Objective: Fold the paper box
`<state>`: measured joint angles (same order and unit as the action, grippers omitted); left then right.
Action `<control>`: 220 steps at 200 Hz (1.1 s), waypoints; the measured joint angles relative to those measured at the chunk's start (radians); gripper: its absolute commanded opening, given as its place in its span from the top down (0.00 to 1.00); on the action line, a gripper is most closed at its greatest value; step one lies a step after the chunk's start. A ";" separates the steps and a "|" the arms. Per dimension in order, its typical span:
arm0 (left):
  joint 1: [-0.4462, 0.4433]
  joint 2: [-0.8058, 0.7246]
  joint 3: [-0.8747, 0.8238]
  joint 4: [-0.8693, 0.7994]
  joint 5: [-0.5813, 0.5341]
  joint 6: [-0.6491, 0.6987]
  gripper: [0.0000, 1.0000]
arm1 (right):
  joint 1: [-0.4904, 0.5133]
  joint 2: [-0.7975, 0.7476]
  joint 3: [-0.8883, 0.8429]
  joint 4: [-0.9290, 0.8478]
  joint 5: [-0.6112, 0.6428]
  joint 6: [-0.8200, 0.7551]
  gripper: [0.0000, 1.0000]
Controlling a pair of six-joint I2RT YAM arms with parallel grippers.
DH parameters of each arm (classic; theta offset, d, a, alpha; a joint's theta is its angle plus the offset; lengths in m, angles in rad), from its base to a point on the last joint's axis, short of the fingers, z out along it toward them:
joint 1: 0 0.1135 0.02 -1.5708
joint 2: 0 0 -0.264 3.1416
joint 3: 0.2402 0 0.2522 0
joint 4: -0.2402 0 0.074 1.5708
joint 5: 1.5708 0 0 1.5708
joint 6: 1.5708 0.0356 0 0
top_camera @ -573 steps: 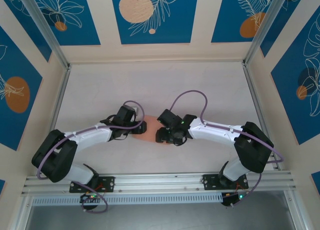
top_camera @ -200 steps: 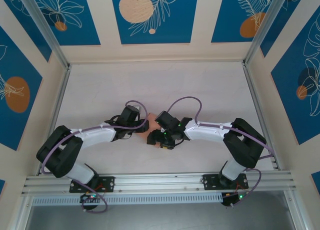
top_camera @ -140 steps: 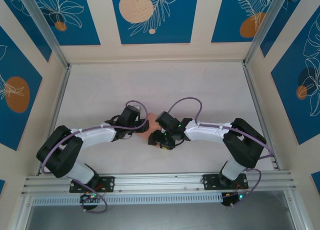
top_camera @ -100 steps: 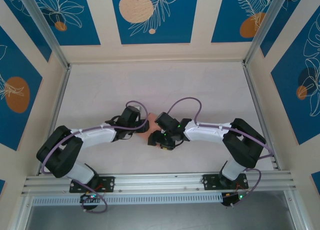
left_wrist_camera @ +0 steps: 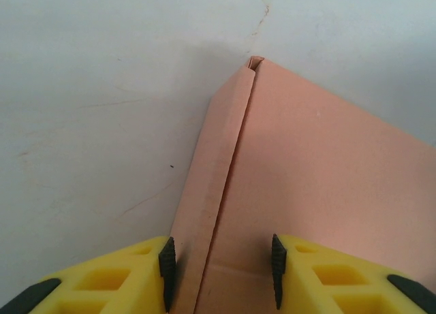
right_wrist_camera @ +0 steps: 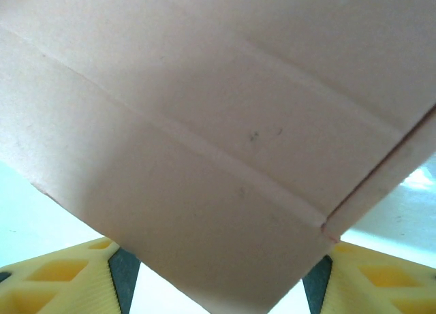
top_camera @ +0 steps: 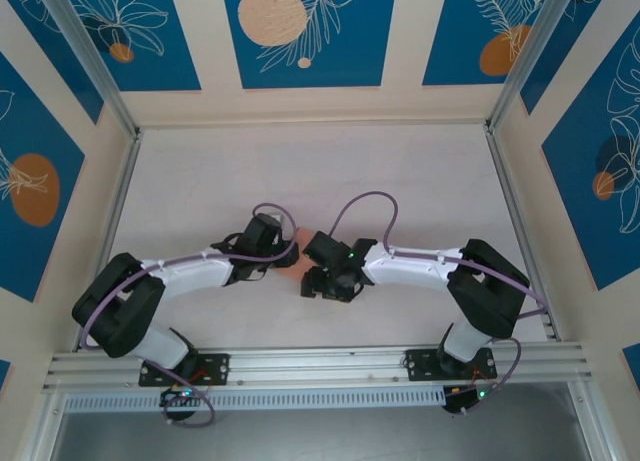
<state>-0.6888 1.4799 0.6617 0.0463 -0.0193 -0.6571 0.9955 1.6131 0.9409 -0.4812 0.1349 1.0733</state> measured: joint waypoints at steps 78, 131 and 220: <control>-0.024 -0.074 -0.068 0.010 -0.011 -0.069 0.58 | -0.031 -0.010 -0.017 -0.004 0.004 -0.018 0.49; -0.046 -0.082 -0.069 -0.002 -0.023 -0.090 0.57 | -0.090 -0.059 -0.082 0.058 -0.018 -0.039 0.50; -0.071 -0.084 -0.059 -0.035 -0.053 -0.093 0.46 | -0.113 -0.158 -0.097 0.013 -0.056 -0.089 0.42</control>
<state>-0.7593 1.3956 0.6025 0.0113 -0.0723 -0.7498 0.8822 1.4548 0.8436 -0.4683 0.0784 0.9848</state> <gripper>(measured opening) 0.516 0.570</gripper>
